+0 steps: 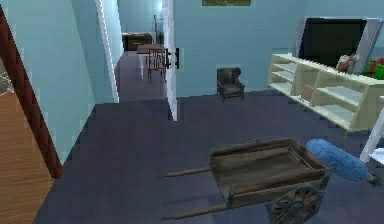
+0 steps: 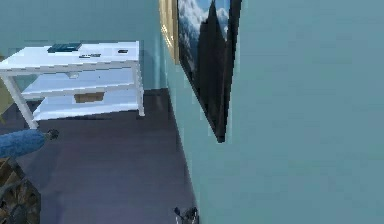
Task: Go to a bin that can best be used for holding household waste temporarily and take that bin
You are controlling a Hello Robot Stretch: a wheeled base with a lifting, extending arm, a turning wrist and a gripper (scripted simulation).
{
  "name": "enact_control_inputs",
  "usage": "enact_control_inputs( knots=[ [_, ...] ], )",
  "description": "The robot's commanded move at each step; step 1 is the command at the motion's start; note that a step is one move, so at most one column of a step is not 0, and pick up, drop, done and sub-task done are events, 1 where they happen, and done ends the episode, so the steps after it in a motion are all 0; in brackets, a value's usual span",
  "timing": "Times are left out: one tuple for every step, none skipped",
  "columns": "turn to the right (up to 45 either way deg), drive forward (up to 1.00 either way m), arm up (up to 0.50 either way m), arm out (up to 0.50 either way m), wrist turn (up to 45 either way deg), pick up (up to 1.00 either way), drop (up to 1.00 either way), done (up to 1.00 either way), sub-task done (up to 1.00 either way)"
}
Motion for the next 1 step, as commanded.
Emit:
enact_control_inputs(
  knots=[
    [0.0, 0.0, 0.0, 0.0, 9.0, 0.0, 0.0, 0.0, 0.0]
  ],
)
